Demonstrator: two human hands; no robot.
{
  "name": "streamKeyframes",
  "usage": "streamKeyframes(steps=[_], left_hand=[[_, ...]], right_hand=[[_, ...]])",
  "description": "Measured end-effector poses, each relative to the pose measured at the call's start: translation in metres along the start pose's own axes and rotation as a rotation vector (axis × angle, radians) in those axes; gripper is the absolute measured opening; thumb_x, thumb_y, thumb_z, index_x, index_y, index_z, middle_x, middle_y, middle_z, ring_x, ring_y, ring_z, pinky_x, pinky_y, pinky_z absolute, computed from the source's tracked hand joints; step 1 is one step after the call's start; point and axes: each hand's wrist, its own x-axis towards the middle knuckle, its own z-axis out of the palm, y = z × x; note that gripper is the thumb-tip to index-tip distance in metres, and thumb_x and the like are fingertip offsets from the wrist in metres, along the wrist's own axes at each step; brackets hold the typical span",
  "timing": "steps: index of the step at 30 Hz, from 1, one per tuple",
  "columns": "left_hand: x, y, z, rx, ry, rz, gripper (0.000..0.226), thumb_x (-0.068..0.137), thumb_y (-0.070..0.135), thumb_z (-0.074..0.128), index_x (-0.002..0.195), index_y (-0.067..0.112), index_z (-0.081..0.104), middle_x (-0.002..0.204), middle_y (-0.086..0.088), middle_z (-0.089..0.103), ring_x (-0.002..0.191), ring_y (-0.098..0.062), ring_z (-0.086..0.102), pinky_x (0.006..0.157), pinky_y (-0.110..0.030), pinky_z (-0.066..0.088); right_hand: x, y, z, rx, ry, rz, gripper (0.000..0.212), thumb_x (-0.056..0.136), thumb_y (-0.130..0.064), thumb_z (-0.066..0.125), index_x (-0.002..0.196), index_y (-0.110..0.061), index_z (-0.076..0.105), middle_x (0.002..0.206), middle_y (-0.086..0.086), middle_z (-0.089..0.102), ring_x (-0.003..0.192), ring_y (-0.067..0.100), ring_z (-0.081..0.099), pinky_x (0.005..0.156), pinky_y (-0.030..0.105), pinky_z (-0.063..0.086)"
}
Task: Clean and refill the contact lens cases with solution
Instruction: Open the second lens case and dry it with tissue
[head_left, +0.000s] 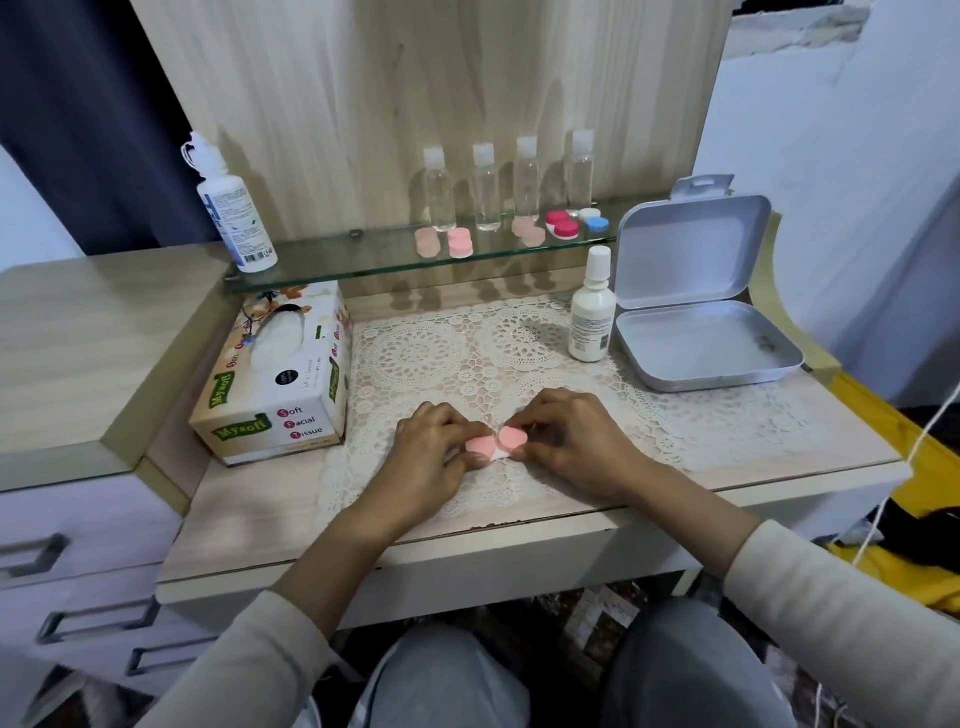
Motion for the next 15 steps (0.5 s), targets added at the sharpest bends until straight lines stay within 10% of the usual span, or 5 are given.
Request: streamKeyframes(steps=[7, 12, 15], left_hand=[[0.004, 0.004, 0.002, 0.137, 0.06, -0.164, 0.059, 0.05, 0.076, 0.056, 0.078, 0.024, 0.052, 0.084, 0.01, 0.05, 0.088, -0.011, 0.041, 0.076, -0.029, 0.03], [-0.008, 0.005, 0.002, -0.235, -0.002, -0.126, 0.052, 0.079, 0.042, 0.065, 0.126, 0.029, 0.045, 0.122, 0.011, 0.057, 0.117, -0.007, 0.048, 0.102, -0.035, 0.037], [-0.019, 0.002, 0.002, -0.202, 0.093, -0.085, 0.041, 0.086, 0.024, 0.063, 0.125, 0.026, 0.05, 0.108, 0.012, 0.065, 0.108, -0.01, 0.057, 0.096, -0.042, 0.044]], right_hand=[[-0.002, 0.001, 0.002, 0.03, 0.043, -0.025, 0.028, 0.074, -0.017, 0.075, 0.101, -0.011, 0.072, 0.093, 0.004, 0.066, 0.081, 0.01, 0.052, 0.074, 0.019, 0.04], [-0.002, 0.004, 0.005, 0.054, 0.054, -0.032, 0.027, 0.074, -0.016, 0.076, 0.1, -0.009, 0.072, 0.09, 0.006, 0.065, 0.081, 0.014, 0.053, 0.074, 0.024, 0.043], [-0.003, 0.005, 0.005, 0.075, 0.056, -0.028, 0.027, 0.075, -0.015, 0.074, 0.102, -0.01, 0.071, 0.091, 0.005, 0.065, 0.084, 0.016, 0.055, 0.077, 0.027, 0.046]])
